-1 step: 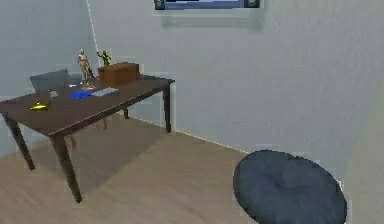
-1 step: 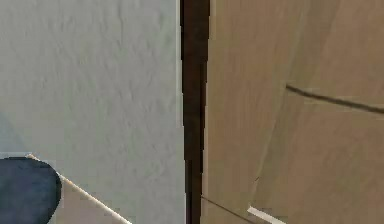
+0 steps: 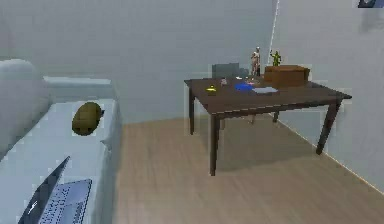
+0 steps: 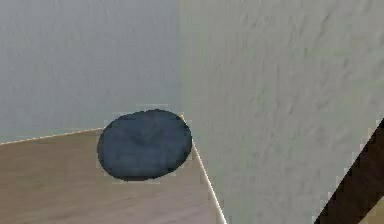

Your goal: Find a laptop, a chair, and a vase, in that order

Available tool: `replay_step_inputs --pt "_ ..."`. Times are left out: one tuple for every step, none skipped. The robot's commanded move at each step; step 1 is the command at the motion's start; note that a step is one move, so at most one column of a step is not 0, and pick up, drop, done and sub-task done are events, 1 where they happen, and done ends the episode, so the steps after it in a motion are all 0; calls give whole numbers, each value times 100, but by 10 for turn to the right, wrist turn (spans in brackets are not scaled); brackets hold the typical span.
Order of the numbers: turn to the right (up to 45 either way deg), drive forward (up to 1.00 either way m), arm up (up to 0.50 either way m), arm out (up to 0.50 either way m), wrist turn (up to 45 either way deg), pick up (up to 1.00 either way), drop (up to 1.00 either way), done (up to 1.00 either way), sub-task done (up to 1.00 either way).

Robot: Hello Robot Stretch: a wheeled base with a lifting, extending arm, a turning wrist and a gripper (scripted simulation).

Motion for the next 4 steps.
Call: replay_step_inputs --pt "-150 0 0 0 0 0 0 0 0" --pt "0 15 0 0 0 0 0 0 0" --pt "-330 0 0 0 0 0 0 0 0" --pt "0 0 0 0 0 0 0 0 100"
